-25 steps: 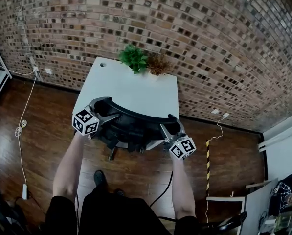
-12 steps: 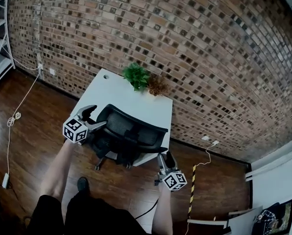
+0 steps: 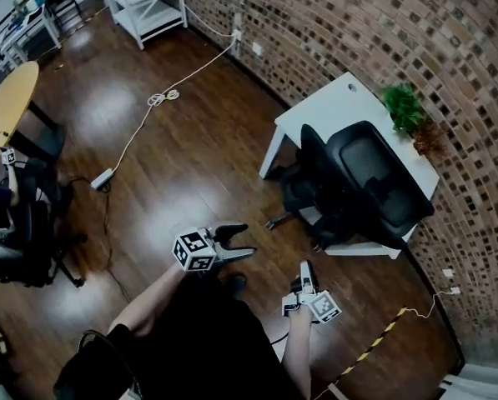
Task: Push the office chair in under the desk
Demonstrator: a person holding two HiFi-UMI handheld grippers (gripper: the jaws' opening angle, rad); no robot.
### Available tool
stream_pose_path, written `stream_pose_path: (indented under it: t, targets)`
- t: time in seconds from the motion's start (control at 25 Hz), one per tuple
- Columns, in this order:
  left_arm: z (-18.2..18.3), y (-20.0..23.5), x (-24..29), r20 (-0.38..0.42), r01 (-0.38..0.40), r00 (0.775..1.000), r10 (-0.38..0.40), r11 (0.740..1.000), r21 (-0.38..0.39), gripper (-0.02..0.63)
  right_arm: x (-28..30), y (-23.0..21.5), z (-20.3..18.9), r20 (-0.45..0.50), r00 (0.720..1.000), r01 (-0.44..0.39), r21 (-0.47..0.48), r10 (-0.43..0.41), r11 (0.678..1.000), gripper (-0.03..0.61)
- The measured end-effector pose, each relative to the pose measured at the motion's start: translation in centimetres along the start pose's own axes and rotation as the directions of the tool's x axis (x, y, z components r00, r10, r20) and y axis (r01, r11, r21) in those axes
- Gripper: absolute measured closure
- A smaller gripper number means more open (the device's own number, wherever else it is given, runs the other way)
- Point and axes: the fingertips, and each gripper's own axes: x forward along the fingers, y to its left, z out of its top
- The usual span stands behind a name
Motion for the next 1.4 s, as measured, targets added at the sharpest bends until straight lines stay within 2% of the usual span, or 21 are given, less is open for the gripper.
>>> stream_pose_path:
  t: [0.04, 0.08, 0.12, 0.2, 0.28, 0.36, 0.44, 0.52, 0.6, 0.68, 0.76, 0.88, 1.0, 1.08, 1.16, 1.28, 1.4]
  targets:
    - [-1.7, -1.2, -3.1, -0.015, -0.015, 1.000, 0.015, 1.000, 0.015, 0.219, 1.7, 2.6, -2.6, -0.039, 0.984, -0.174, -0.044, 0.173, 0.984, 0.468]
    - [-2.8, -2.5, -6.0, -0.015, -0.034, 0.999, 0.034, 0.999, 0.024, 0.229, 2.4, 4.4, -5.1, -0.071, 0.958, -0.283, -0.061, 0.279, 0.957, 0.472]
    - [-3.3, -3.5, -8.4, -0.004, -0.057, 0.998, 0.057, 0.998, 0.035, 0.242, 2.3, 5.6, -7.1, -0.088, 0.942, -0.331, -0.061, 0.325, 0.942, 0.474]
    - [-3.0, -4.6, -12.1, 0.037, -0.092, 0.995, 0.090, 0.994, 0.056, 0.255, 1.6, 7.9, -9.6, -0.086, 0.931, -0.361, -0.050, 0.356, 0.931, 0.474]
    - [-1.5, -5.5, -14.3, 0.078, -0.089, 0.993, 0.084, 0.995, 0.053, 0.261, 0.8, 10.9, -10.8, -0.068, 0.920, -0.390, -0.044, 0.387, 0.920, 0.476]
    - [1.3, -6.6, -15.6, 0.119, -0.050, 0.992, 0.045, 0.998, 0.035, 0.265, -0.2, 14.4, -10.9, -0.034, 0.903, -0.429, -0.041, 0.428, 0.902, 0.578]
    - [4.1, -7.4, -17.4, 0.163, -0.002, 0.987, 0.002, 1.000, 0.003, 0.265, -0.7, 17.7, -10.9, -0.012, 0.897, -0.441, -0.060, 0.442, 0.895, 0.578]
    - [7.4, -7.3, -19.6, 0.212, 0.035, 0.977, -0.024, 0.998, -0.047, 0.265, 0.3, 20.5, -10.7, -0.015, 0.917, -0.398, -0.112, 0.399, 0.910, 0.578]
    - [10.2, -6.1, -21.6, 0.251, 0.084, 0.966, -0.063, 0.994, -0.073, 0.262, 1.8, 22.1, -10.6, 0.001, 0.947, -0.316, -0.186, 0.322, 0.930, 0.578]
    - [10.9, -4.8, -23.4, 0.281, 0.151, 0.951, -0.128, 0.986, -0.063, 0.259, 2.5, 22.3, -11.4, 0.047, 0.969, -0.221, -0.261, 0.241, 0.940, 0.578]
    - [10.5, -5.6, -25.7, 0.305, 0.227, 0.931, -0.201, 0.973, -0.050, 0.259, 1.5, 23.1, -14.2, 0.085, 0.984, -0.125, -0.306, 0.158, 0.944, 0.578]
    - [10.5, -11.3, -30.0, 0.313, 0.302, 0.912, -0.263, 0.950, -0.082, 0.259, -3.0, 27.8, -21.1, 0.045, 0.999, -0.014, -0.344, 0.031, 0.939, 0.578]
    - [11.6, -18.1, -32.5, 0.329, 0.359, 0.895, -0.301, 0.924, -0.132, 0.261, -8.2, 32.8, -25.8, -0.044, 0.995, 0.063, -0.389, -0.086, 0.919, 0.578]
    - [12.5, -20.4, -33.7, 0.350, 0.408, 0.871, -0.345, 0.904, -0.124, 0.261, -10.2, 34.7, -26.6, -0.050, 0.991, 0.092, -0.436, -0.126, 0.895, 0.578]
    - [12.9, -20.1, -35.1, 0.365, 0.431, 0.856, -0.366, 0.896, -0.110, 0.261, -10.2, 35.0, -27.4, -0.040, 0.990, 0.099, -0.464, -0.132, 0.880, 0.578]
    - [12.5, -19.6, -36.8, 0.395, 0.411, 0.853, -0.341, 0.906, -0.106, 0.261, -9.4, 35.0, -30.0, -0.084, 0.993, 0.036, -0.492, -0.089, 0.870, 0.578]
    - [11.1, -23.8, -36.2, 0.412, 0.444, 0.830, -0.376, 0.893, -0.079, 0.262, -12.4, 35.8, -31.6, -0.129, 0.990, -0.024, -0.571, -0.061, 0.821, 0.578]
